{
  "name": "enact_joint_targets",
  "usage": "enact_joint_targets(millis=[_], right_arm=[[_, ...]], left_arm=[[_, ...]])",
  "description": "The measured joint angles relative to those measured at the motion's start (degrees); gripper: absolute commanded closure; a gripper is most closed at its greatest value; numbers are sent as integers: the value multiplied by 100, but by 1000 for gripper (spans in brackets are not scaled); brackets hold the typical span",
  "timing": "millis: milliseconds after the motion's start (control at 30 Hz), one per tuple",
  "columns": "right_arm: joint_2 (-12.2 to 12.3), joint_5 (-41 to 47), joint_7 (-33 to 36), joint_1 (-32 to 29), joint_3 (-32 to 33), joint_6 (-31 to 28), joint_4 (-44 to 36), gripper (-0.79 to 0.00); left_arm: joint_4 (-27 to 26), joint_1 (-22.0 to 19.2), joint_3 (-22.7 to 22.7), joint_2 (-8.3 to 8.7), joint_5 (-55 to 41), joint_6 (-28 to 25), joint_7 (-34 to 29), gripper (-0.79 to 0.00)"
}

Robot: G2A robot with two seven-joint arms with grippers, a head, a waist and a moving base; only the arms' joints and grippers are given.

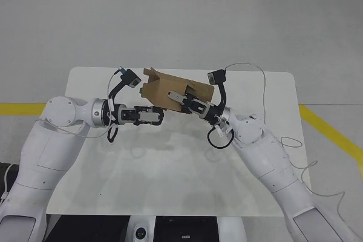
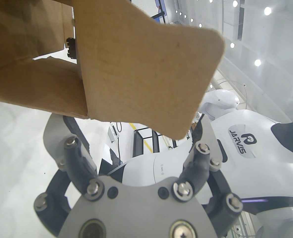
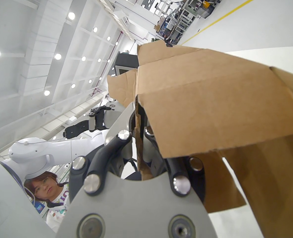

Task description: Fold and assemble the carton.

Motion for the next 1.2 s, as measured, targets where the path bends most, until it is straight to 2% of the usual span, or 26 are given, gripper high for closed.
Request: enact_joint_targets(millis=[833,1200], right_arm=[[-35,-79,12,-142,141,33,-44,0],[48,-151,191,-162,509,95,-102,0]], left_arm=[[42,22,-138,11,-29,16,53,-785],[150,6,-253,30,168,-67,182,-785]])
